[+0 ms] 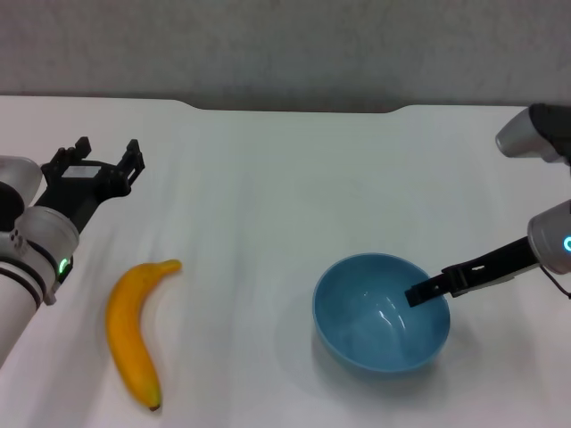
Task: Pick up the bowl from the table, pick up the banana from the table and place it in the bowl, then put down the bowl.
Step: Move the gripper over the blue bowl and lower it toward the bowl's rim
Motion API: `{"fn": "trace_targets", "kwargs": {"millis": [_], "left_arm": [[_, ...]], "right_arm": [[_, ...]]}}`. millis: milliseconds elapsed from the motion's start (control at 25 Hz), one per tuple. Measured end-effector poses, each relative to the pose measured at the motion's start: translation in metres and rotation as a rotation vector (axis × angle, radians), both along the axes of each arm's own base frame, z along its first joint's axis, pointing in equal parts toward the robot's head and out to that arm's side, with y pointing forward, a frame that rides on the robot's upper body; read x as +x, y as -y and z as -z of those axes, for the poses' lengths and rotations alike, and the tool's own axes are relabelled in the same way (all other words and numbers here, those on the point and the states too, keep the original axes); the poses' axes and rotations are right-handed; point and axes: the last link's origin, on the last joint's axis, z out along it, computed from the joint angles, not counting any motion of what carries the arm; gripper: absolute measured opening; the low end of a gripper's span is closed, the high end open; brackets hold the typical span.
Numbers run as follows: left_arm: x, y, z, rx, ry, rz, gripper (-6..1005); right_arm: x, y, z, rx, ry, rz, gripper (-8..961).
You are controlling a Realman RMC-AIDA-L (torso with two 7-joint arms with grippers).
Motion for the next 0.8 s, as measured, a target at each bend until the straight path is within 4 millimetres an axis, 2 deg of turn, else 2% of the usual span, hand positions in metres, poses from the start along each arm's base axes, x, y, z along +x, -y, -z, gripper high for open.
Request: {"fn": "trace_targets", "kwargs": {"millis": [280, 800], "left_arm": [[0.002, 0.000, 0.000, 0.002, 0.003, 0.004, 728], [0.008, -0.003, 0.002, 0.001, 0.008, 0.017, 727]], "right_arm": [[0.006, -0.002, 0.007, 0.027, 0.008, 0.007, 899], [0.002, -0.001, 0.031, -0.018, 0.015, -0.007, 895]]}}
